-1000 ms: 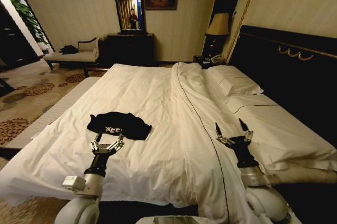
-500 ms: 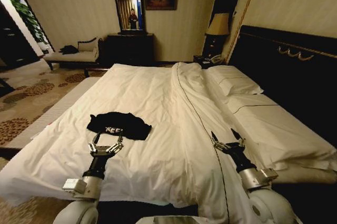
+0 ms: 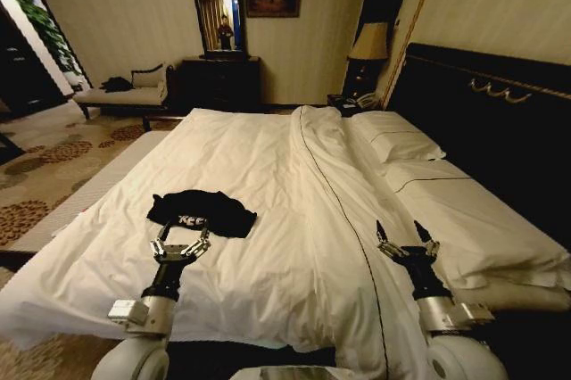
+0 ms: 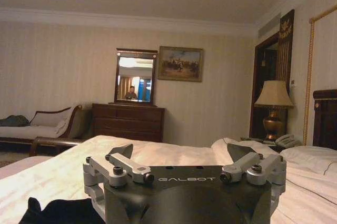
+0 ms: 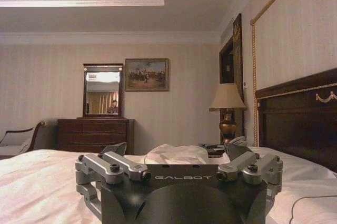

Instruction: Fold the clothes on the bed.

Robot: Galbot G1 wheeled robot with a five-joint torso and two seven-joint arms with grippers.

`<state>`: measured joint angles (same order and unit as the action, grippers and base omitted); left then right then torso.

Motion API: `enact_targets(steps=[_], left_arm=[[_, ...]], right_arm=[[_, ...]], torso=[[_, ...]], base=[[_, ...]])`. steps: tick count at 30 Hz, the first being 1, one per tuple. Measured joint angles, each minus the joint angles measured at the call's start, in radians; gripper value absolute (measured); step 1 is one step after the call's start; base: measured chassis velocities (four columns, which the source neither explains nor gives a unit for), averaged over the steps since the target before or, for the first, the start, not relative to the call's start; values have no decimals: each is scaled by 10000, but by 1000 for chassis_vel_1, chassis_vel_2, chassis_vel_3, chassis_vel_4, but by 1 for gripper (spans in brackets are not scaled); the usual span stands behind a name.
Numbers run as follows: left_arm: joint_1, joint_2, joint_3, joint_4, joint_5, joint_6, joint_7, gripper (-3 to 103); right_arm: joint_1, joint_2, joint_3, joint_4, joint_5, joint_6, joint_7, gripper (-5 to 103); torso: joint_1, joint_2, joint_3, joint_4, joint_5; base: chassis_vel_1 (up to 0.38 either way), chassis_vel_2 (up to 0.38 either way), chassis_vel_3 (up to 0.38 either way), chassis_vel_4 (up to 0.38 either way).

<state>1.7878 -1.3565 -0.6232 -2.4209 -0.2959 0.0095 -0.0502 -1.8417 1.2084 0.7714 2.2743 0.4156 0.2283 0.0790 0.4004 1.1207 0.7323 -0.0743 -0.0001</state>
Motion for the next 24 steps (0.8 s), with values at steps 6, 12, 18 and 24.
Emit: enact_targets(steps=[6,12,18,24], left_arm=[[34,-41,9,10,28,-23,0,100],[99,-109,-48,28,54,-67,0,100],[155,-178,-147,42,81,-80,-23,100],[179,-193,-156,39,142,-79,-26,100]], right_arm=[[-9,62,-45,-24,-100,51,-4,100],[55,63,-159,-93,-149,55,41,100],[200,80,-315,-191,-175,55,76,100],[314,99,-355,-250,-159,56,150,100]], torso=[[0,0,0,1,0],[0,0,0,0,0],[0,0,0,1,0],[0,0,1,1,1]], base=[[0,0,0,0],[0,0,0,0],[0,0,0,0],[0,0,0,0]])
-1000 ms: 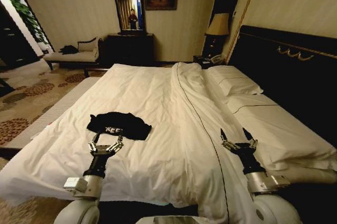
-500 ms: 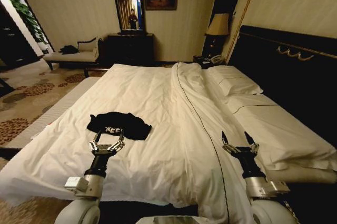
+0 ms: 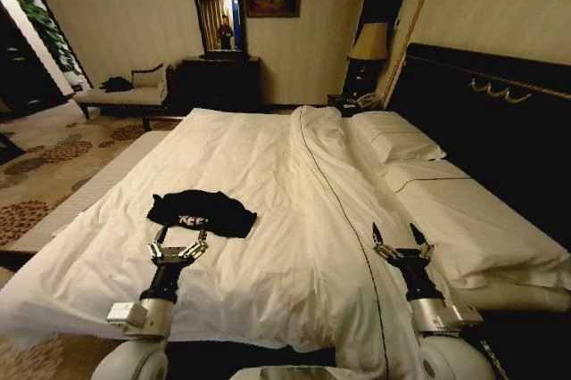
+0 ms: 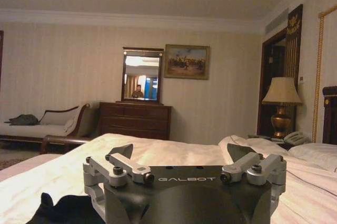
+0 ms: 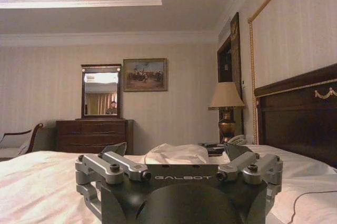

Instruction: Fold the clothes on the bed.

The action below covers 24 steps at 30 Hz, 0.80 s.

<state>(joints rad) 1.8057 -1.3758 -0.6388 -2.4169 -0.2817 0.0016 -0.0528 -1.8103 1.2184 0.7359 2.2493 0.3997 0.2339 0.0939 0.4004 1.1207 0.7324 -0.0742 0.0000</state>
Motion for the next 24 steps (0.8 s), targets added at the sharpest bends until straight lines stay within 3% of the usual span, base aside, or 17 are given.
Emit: enact_targets(steps=[24], left_arm=[[-146,76,-156,168,-88,-87,-1,100]], right_arm=[[-111,226,26,30,-90,27,139,100]], torso=[[0,0,0,-1,-1]], base=[[0,0,0,0]])
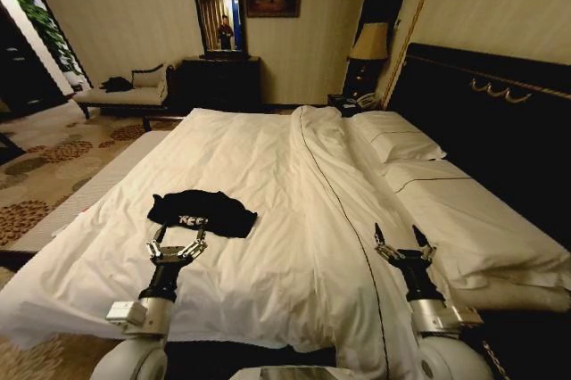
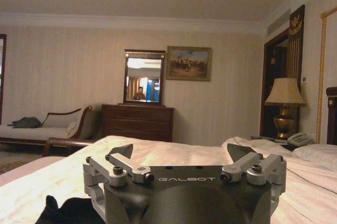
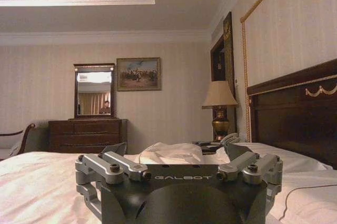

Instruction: Fold the clothes on the bed.

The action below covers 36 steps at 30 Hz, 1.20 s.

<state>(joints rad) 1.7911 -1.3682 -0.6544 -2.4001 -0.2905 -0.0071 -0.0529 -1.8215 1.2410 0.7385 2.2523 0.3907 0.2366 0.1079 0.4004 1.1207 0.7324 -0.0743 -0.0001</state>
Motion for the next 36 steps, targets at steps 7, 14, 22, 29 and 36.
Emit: enact_targets(steps=[7,14,22,29,36], left_arm=[[52,33,-66,-54,-36,-5,0,100],[137,48,-136,-131,-36,-13,0,100],[243,50,-178,-211,-32,-49,-1,100],[289,26,-178,-238,-11,-81,0,100],[296,-1,-193,-249,-10,-105,0,100]], right_arm=[[-12,41,-8,0,-40,44,29,100],[-2,35,-15,5,-40,67,41,100],[-14,92,-43,5,-107,127,43,100],[-58,112,-40,21,-153,183,44,100],[-87,145,-35,47,-213,221,44,100]], torso=[[0,0,0,0,1],[0,0,0,0,0],[-1,0,0,0,1],[0,0,0,0,1],[1,0,0,0,-1]], base=[[7,10,-6,-7],[66,74,-52,-56],[39,92,-48,-96],[18,135,-11,-131],[14,178,-26,-176]])
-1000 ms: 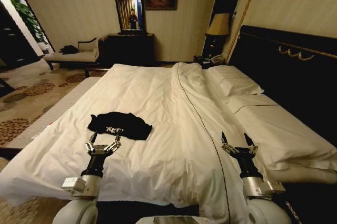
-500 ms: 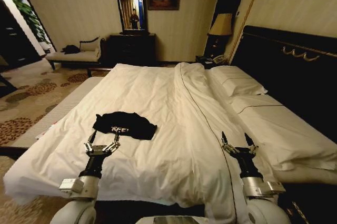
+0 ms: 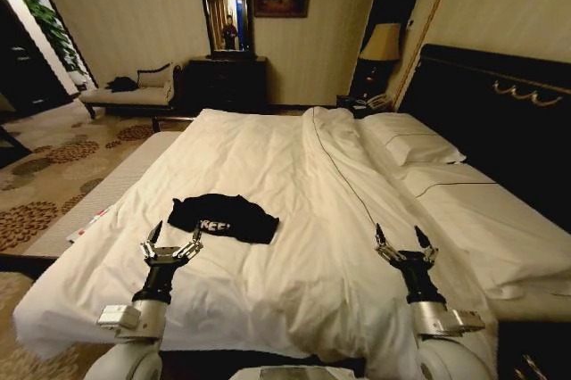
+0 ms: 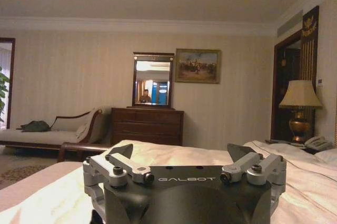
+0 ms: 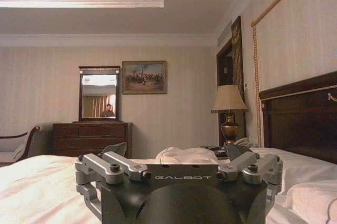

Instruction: Fold the clothes on the bed.

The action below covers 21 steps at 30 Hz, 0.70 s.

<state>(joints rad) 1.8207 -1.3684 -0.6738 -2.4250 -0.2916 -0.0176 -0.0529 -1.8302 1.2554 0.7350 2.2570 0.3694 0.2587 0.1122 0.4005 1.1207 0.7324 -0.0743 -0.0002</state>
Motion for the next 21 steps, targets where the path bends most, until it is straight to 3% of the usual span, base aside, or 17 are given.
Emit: enact_targets(steps=[21], left_arm=[[-105,-108,26,148,42,-27,-6,100]], right_arm=[[185,-53,-128,-173,30,34,30,100]], torso=[[0,0,0,1,1]], base=[[49,170,-41,-159]])
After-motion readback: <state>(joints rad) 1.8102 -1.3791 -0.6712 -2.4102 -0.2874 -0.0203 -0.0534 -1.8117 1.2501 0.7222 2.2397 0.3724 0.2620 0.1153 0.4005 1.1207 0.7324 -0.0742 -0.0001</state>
